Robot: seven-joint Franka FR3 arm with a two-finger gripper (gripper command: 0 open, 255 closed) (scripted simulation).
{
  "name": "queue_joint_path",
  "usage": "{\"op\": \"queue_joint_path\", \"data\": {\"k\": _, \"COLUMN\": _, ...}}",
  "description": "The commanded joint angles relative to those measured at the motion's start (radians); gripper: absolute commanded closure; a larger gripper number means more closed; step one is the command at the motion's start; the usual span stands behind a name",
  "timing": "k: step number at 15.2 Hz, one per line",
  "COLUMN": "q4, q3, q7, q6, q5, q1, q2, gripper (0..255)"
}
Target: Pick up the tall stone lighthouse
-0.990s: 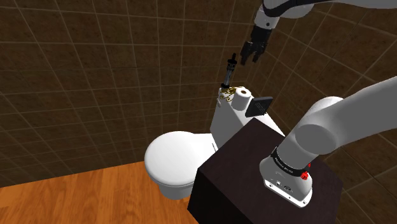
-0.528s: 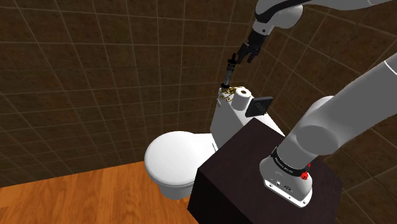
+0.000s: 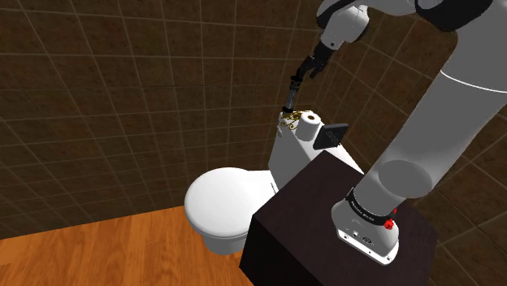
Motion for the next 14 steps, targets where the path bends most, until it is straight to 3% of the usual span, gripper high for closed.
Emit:
{"op": "queue_joint_path", "data": {"k": 1, "q4": 0.067, "q3": 0.002, "q7": -0.093, "q6": -0.009, "q5": 0.125, "q1": -0.03, "q2": 0.096, "gripper": 0}}
{"op": "queue_joint_path", "data": {"k": 6, "q4": 0.277, "q3": 0.057, "q7": -0.242, "q6": -0.082, "q5": 0.351, "q1": -0.163, "q2": 0.317, "gripper": 0}}
{"op": "queue_joint_path", "data": {"k": 14, "q4": 0.254, "q3": 0.087, "q7": -0.3, "q6": -0.027, "q5": 0.41, "q1": -0.183, "q2": 0.372, "gripper": 0}}
